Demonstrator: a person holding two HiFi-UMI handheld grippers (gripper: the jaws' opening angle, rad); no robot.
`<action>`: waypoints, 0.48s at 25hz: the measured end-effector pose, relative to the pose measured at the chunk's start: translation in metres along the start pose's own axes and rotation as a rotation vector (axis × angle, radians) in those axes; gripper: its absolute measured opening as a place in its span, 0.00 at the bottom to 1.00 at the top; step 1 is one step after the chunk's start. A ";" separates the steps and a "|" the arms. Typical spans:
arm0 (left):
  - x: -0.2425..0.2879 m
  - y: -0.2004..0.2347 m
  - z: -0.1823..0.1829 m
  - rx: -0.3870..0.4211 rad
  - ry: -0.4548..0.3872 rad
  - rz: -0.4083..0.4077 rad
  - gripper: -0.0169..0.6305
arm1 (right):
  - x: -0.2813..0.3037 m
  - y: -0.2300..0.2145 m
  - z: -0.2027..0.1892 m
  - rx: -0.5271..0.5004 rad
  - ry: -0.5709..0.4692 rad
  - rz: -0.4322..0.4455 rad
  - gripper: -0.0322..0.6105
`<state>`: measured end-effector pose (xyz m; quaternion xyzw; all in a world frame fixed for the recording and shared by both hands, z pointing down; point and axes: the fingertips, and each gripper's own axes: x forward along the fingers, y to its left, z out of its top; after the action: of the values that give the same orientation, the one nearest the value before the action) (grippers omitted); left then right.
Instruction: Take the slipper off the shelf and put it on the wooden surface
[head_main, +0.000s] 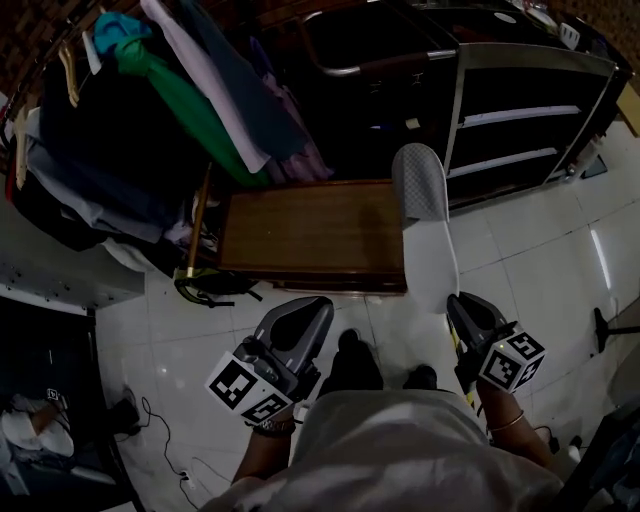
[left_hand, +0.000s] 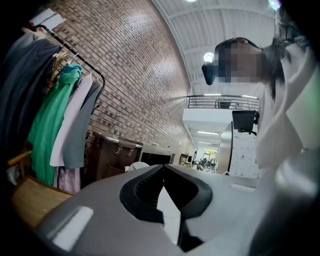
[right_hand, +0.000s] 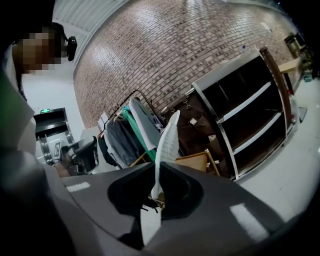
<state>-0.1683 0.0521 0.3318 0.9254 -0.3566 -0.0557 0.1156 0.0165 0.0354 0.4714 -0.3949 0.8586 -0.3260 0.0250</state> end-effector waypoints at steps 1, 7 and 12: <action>-0.002 0.014 0.005 0.008 0.008 -0.011 0.03 | 0.018 0.001 -0.006 0.023 0.006 -0.001 0.10; -0.029 0.098 0.026 0.025 0.028 -0.021 0.03 | 0.134 -0.017 -0.062 0.195 0.076 -0.023 0.10; -0.055 0.145 0.035 0.018 0.046 -0.016 0.03 | 0.203 -0.041 -0.107 0.257 0.139 -0.078 0.10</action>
<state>-0.3097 -0.0211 0.3355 0.9302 -0.3471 -0.0320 0.1149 -0.1276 -0.0674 0.6226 -0.3982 0.7935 -0.4603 0.0031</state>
